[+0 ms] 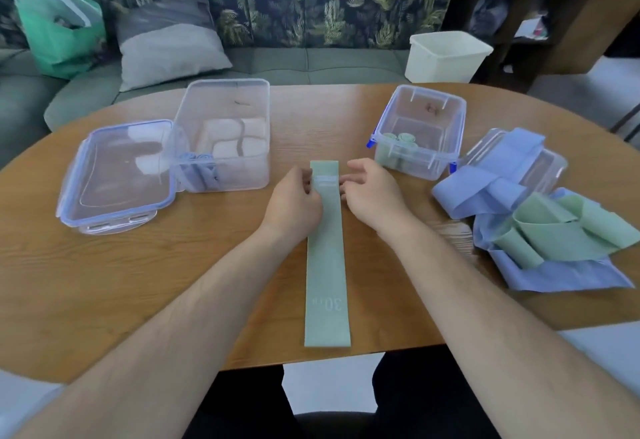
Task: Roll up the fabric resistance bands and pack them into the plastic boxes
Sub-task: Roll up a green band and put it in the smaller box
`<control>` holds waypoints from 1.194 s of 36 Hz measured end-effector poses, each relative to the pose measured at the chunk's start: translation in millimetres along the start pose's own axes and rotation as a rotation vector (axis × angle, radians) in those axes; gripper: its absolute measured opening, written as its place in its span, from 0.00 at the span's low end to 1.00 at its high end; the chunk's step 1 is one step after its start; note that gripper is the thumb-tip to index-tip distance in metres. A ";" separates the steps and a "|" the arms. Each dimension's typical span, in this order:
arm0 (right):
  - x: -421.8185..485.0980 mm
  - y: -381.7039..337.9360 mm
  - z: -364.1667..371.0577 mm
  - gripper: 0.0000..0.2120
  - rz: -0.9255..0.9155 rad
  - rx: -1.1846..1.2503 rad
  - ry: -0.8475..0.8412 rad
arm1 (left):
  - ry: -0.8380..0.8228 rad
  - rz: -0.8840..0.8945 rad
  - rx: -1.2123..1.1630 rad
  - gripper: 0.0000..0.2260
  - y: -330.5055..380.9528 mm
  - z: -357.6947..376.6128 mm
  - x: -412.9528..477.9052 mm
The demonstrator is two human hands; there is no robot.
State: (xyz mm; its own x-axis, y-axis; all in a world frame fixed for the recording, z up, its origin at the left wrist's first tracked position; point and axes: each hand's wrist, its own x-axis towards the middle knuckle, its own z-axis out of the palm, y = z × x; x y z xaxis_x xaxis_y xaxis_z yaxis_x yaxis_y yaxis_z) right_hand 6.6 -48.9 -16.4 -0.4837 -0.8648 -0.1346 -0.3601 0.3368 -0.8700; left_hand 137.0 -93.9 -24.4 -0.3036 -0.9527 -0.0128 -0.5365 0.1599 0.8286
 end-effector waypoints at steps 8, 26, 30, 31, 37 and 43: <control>-9.4 3.4 4.3 0.21 -0.027 -0.003 0.013 | 0.006 0.033 -0.008 0.17 -8.1 -3.4 -4.6; -51.7 18.7 3.7 0.16 -0.104 -0.004 0.009 | -0.033 0.066 -0.025 0.16 -19.2 -10.7 -41.2; -59.0 20.1 4.6 0.17 -0.106 0.018 0.034 | -0.026 0.037 -0.038 0.16 -18.5 -12.8 -44.8; -60.5 19.9 4.7 0.17 -0.095 0.021 0.049 | -0.018 0.028 -0.035 0.16 -18.3 -13.2 -46.2; -66.8 16.2 5.2 0.16 -0.109 0.017 -0.001 | -0.033 -0.002 -0.050 0.15 -14.2 -13.9 -52.5; -76.0 18.4 5.0 0.17 -0.080 0.000 0.003 | -0.039 -0.032 -0.045 0.14 -13.5 -16.6 -61.5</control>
State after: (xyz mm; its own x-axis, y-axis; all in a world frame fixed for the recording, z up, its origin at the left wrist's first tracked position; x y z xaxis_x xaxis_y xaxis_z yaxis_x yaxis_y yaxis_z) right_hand 40.8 21.2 -24.5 -0.4557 -0.8879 -0.0627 -0.3979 0.2663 -0.8779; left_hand 176.0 -41.8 -25.5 -0.3175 -0.9463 -0.0609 -0.5110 0.1166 0.8516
